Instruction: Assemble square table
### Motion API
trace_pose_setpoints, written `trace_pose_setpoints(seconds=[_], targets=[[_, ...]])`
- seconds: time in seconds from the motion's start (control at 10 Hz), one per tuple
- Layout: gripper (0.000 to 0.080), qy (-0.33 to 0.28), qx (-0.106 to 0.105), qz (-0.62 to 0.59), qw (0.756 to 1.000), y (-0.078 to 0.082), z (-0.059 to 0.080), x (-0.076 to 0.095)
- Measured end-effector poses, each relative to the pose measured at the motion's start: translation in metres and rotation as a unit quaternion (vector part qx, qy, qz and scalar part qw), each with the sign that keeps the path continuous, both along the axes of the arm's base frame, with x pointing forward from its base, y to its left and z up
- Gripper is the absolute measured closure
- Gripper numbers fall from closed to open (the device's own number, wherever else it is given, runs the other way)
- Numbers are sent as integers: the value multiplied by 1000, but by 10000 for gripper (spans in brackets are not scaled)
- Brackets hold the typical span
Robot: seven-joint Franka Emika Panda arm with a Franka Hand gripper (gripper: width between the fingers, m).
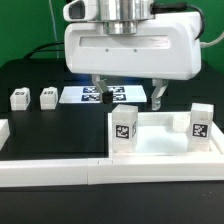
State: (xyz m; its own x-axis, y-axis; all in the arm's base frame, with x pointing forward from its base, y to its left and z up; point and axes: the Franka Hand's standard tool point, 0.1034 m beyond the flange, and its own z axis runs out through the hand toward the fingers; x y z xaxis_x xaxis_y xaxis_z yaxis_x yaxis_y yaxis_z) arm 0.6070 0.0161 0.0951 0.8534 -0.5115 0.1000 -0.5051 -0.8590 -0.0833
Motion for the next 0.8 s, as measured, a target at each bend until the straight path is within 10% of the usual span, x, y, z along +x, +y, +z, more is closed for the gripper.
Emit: trace_pose_setpoints(seconds=[0.2, 0.5, 0.8], targets=[[150, -13, -22, 86, 996, 6, 5, -12], [150, -25, -58, 206, 977, -41, -7, -33], [150, -25, -60, 215, 974, -37, -7, -31]])
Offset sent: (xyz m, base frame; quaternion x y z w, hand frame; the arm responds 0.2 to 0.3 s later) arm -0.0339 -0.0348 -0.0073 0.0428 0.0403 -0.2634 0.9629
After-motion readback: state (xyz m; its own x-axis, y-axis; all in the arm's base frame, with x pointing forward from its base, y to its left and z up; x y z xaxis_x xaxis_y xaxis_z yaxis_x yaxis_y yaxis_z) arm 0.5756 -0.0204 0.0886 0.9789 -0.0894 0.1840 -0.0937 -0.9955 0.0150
